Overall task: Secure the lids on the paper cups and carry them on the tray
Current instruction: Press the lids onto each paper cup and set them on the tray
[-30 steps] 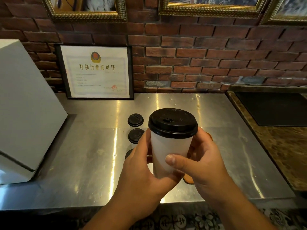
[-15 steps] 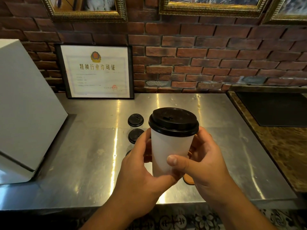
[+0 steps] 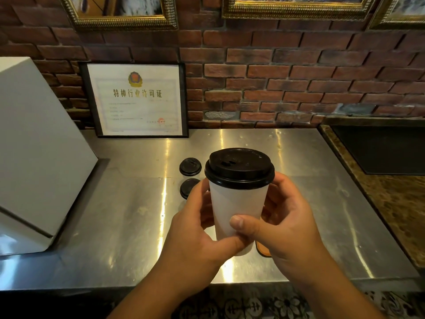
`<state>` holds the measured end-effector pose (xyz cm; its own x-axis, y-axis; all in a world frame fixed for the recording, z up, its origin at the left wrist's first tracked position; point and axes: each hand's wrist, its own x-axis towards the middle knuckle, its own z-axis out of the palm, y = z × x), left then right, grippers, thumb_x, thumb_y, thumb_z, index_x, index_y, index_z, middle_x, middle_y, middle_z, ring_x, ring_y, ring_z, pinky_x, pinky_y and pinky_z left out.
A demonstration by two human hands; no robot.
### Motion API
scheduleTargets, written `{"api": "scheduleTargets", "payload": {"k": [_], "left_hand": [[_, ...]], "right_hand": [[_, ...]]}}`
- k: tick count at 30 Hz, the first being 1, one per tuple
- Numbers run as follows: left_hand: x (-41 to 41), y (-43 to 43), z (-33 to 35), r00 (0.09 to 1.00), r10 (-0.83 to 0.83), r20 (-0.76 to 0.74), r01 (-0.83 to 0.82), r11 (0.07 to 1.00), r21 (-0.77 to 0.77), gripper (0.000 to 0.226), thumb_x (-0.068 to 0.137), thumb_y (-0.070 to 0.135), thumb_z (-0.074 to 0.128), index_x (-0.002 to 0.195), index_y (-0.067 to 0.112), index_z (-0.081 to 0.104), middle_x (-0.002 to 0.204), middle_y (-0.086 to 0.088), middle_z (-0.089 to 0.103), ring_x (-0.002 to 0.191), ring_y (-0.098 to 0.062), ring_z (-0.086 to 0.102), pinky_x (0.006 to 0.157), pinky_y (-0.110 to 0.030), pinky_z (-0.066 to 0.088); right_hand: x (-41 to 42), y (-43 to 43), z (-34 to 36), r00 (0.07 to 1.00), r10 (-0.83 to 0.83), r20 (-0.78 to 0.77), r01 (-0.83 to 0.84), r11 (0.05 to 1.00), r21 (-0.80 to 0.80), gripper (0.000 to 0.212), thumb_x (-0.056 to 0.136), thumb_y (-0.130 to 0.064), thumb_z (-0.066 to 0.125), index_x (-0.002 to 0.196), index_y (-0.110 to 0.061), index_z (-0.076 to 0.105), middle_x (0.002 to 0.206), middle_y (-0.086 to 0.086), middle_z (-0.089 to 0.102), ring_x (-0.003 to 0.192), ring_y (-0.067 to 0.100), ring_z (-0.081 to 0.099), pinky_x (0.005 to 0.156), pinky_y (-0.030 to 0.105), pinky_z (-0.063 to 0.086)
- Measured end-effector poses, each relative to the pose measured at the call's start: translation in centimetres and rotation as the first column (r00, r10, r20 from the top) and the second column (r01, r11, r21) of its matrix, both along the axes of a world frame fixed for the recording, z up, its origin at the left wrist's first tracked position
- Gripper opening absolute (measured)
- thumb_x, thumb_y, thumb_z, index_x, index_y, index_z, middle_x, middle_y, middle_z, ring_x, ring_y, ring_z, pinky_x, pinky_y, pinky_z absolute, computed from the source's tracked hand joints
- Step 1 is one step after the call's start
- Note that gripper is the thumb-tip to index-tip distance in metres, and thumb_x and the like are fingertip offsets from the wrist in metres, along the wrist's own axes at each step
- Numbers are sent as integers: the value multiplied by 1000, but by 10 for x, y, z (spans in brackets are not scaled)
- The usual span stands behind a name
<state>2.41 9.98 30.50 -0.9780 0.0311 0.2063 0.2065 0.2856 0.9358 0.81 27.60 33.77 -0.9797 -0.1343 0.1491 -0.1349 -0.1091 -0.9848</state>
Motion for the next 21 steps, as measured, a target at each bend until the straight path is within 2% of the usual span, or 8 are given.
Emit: {"api": "scheduleTargets", "payload": {"k": [6, 8, 11, 13, 16, 18, 20, 21], "left_hand": [[-3, 2, 5, 1000, -18, -19, 18, 1000, -5, 91, 63, 80, 82, 139, 66, 36, 131, 32, 60, 118, 7, 62, 77, -9, 55], [-3, 3, 6, 1000, -25, -18, 25, 1000, 11, 95, 64, 78, 85, 143, 64, 34, 133, 31, 60, 118, 4, 64, 79, -14, 58], [-2, 4, 6, 1000, -17, -13, 17, 1000, 16, 97, 62, 80, 85, 143, 65, 33, 135, 31, 59, 119, 4, 63, 77, -14, 59], [-3, 6, 6, 1000, -22, -19, 22, 1000, 1, 98, 61, 81, 84, 143, 64, 34, 135, 30, 59, 119, 4, 62, 75, -14, 59], [-1, 10, 3, 999, -37, -19, 37, 999, -1, 100, 62, 77, 87, 146, 61, 35, 136, 28, 59, 120, 3, 61, 75, -13, 59], [0, 13, 2, 999, -31, -36, 31, 1000, -3, 99, 63, 76, 87, 146, 61, 34, 136, 29, 59, 121, 6, 59, 73, -8, 55], [1, 15, 2, 999, -25, -47, 25, 1000, 4, 99, 64, 75, 88, 147, 60, 35, 135, 29, 60, 121, 6, 59, 72, -6, 54], [2, 15, 2, 999, -23, -50, 23, 1000, 9, 99, 64, 74, 89, 147, 59, 36, 135, 29, 61, 121, 6, 60, 71, -6, 54]], "right_hand": [[-1, 5, 1, 1000, 4, -2, -4, 1000, 19, 76, 60, -32, 97, 128, -45, 64, 123, -8, 74, 117, 16, 72, 82, 28, 64], [-3, 8, 3, 999, 35, 19, -35, 999, -18, 70, 66, -35, 93, 129, -42, 65, 124, -4, 74, 119, 20, 71, 85, 30, 64], [-6, 11, 12, 996, 26, 84, -16, 993, -113, 76, 69, -67, 85, 133, -32, 65, 128, 2, 74, 123, 24, 69, 95, 39, 58], [-9, 13, 20, 993, 16, 113, 3, 986, -165, 82, 66, -82, 77, 131, -33, 68, 131, 3, 74, 126, 23, 68, 101, 41, 54], [-13, 12, 27, 994, 42, 106, -26, 988, -155, 69, 79, -71, 74, 134, -31, 66, 132, 3, 73, 128, 23, 67, 97, 31, 59], [-12, 10, 26, 992, 73, 106, -54, 983, -175, 63, 89, -57, 69, 141, -23, 59, 134, 8, 71, 130, 30, 65, 98, 39, 58], [-9, 7, 25, 988, 124, 93, -100, 967, -235, 78, 84, -60, 77, 146, -18, 54, 136, 15, 68, 128, 33, 65, 97, 48, 57], [-7, 6, 24, 986, 149, 77, -124, 957, -262, 86, 81, -62, 80, 148, -17, 52, 135, 16, 67, 122, 29, 69, 93, 46, 58]]}}
